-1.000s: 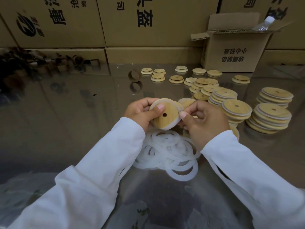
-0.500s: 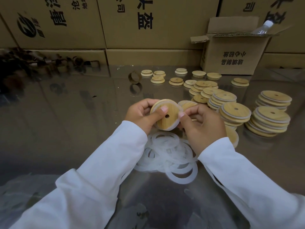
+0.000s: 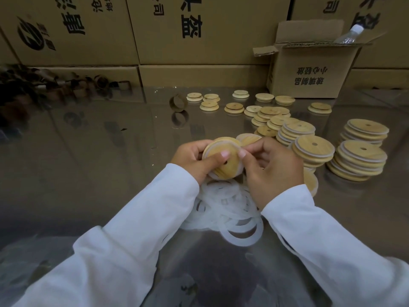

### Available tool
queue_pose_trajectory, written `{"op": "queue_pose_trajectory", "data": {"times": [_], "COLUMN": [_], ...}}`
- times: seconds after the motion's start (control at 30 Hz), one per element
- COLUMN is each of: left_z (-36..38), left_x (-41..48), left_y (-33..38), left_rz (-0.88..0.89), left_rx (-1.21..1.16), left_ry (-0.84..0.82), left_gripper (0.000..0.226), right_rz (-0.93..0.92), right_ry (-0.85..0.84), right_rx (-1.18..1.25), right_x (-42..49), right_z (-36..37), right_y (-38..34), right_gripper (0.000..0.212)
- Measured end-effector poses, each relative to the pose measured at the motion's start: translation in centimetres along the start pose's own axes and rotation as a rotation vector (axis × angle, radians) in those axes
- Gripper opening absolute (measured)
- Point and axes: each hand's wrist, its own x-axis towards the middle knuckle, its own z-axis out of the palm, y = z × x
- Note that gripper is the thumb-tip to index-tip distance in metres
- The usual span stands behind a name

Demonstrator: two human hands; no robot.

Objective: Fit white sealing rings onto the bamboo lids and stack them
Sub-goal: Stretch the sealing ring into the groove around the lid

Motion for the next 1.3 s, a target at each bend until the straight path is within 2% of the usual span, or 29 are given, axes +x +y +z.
{"op": "queue_pose_trajectory", "data": {"times": [0.27,0.43,0.6,0.8,1.07,1.3], "left_z": [-0.34,-0.46,-0.22,-0.35,-0.67,-0.62], "left_x": [0.01,-0.08,-0.10,0.09,0.21,0.31], "left_y": [0.33,0.44,0.38,0.50,0.47,0.21], "left_rz": [0.029,0.023,0.053,0.004,-0.009,-0.006], "left_rx": [-0.016,-0.023,0.026,-0.031,-0.025,-0.034], "left_ry": [-0.007,-0.014,0.030,0.013,-0.006,0.034], "left_gripper": [0.013,0.014,0.008,0.007,0.010,0.009], "right_rz": [0.182,0.160,0.113,0.073,0.222,0.218], "right_ry": [-0.057,-0.080,-0.022,0.005,-0.010,-0.067], "right_rx": [0.196,0.202,0.203,0.089,0.161,0.211], "right_x": [0.61,0.60,0.17,0.00,0.39,0.34], "right_z": [-0.07,-0.22,-0.11,-0.15,-0.20,-0.33], "right_y": [0.24,0.11,-0.09,-0.22,-0.25,-0.41], "right_gripper": [0.022,0.014,0.013,0.012,0.016,0.013]}}
